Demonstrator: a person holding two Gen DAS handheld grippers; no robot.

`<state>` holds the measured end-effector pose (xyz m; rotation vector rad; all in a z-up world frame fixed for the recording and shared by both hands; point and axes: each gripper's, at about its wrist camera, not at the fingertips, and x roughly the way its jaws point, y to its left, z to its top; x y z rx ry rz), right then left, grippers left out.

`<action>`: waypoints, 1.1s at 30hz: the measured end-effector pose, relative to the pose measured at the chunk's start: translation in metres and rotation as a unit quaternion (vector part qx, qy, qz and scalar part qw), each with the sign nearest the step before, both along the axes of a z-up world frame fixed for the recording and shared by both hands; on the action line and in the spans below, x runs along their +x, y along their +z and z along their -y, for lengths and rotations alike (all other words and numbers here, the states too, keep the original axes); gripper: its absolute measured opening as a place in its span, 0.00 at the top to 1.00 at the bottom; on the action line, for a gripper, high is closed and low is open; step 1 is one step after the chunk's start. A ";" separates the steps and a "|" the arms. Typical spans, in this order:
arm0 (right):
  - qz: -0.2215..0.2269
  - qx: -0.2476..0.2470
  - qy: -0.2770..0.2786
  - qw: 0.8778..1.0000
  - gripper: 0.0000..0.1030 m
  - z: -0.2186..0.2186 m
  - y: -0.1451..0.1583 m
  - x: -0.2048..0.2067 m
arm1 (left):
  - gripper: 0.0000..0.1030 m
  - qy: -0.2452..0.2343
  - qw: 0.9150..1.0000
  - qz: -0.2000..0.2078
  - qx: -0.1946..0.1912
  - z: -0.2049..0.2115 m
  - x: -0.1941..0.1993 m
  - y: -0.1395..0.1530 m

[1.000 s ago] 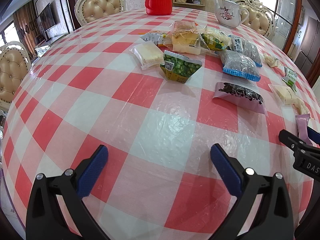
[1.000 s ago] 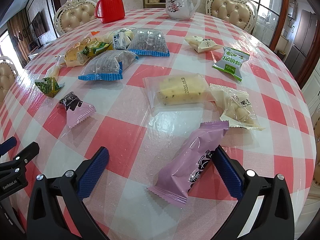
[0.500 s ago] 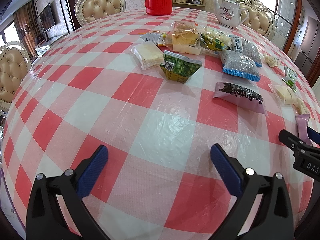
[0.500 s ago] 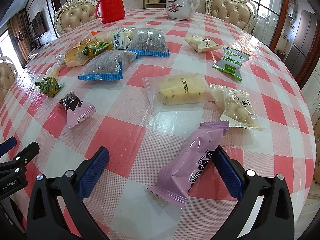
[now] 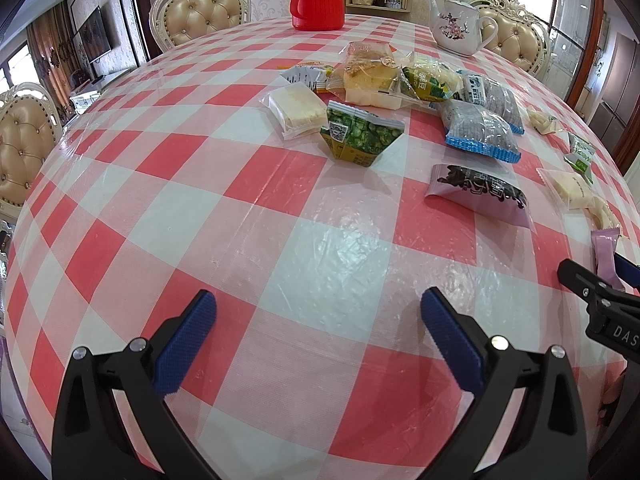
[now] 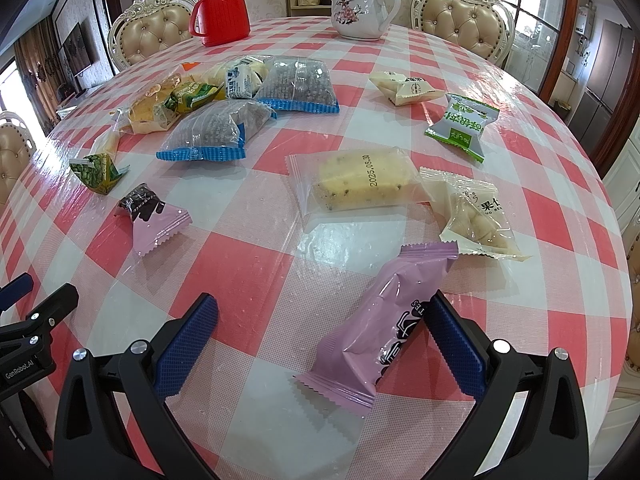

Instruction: Organize snacks

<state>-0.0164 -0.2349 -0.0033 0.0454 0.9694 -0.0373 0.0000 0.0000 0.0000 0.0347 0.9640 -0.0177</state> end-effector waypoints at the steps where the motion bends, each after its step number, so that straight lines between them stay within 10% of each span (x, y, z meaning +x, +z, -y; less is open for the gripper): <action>1: 0.000 0.000 0.000 1.000 0.04 0.000 0.000 0.000 | 0.01 0.000 1.000 0.000 0.000 0.000 0.000 0.000; 17: -0.017 0.000 0.029 0.999 0.04 -0.002 0.002 -0.001 | 0.01 -0.001 1.000 -0.001 0.000 0.000 0.000 0.000; 29: 0.041 0.003 0.245 0.969 0.05 -0.068 0.029 0.017 | 0.01 0.014 1.000 -0.008 -0.014 -0.019 -0.006 0.002; 33: 0.031 0.005 0.279 0.960 0.25 -0.089 0.024 0.042 | 0.01 0.041 0.999 0.008 -0.030 -0.040 -0.015 0.008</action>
